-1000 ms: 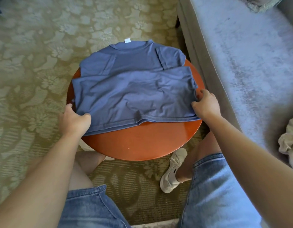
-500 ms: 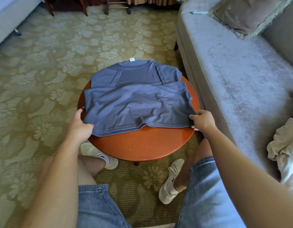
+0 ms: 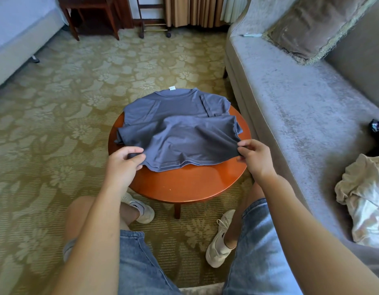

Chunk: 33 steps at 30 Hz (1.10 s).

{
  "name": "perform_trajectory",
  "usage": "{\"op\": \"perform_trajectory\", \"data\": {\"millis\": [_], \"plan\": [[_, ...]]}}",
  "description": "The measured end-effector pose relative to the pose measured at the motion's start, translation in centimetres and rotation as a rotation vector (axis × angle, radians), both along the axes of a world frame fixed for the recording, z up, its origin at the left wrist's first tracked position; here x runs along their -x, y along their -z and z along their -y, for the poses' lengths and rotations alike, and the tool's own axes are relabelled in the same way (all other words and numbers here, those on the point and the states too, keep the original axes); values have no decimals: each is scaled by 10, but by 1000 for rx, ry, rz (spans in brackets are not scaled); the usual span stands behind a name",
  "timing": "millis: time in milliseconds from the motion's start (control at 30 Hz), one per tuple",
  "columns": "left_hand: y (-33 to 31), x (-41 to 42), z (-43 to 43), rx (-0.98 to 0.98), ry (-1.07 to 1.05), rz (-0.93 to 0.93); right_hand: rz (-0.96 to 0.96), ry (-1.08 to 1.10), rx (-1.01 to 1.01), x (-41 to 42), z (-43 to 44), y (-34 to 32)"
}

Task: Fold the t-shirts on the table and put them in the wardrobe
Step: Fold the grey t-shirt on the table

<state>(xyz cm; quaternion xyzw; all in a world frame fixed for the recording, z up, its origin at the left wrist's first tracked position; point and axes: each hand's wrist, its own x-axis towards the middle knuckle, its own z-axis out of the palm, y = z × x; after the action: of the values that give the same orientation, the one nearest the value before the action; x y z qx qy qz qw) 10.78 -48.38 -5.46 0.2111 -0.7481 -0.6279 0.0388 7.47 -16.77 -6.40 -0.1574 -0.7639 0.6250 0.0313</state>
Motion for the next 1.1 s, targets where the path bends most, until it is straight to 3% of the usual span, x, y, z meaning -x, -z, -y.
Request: {"op": "perform_trajectory", "data": {"millis": [167, 367, 533, 767, 933, 1100], "plan": [[-17, -13, -11, -90, -17, -40, -23, -23, 115, -14, 4, -9], [-29, -27, -20, -21, 78, -36, -6, -58, 138, -25, 7, -16], [-31, -30, -18, -193, 193, 1, 11, -116, 197, -31, 13, -17], [-27, -45, -10, -34, 175, -135, -72, -191, 142, -39, 15, -16], [-31, -52, -27, -356, 126, -157, -105, -215, 109, -45, 17, -16], [-24, -48, -41, -36, 174, -138, -120, -209, 61, -45, 19, -14]]}}
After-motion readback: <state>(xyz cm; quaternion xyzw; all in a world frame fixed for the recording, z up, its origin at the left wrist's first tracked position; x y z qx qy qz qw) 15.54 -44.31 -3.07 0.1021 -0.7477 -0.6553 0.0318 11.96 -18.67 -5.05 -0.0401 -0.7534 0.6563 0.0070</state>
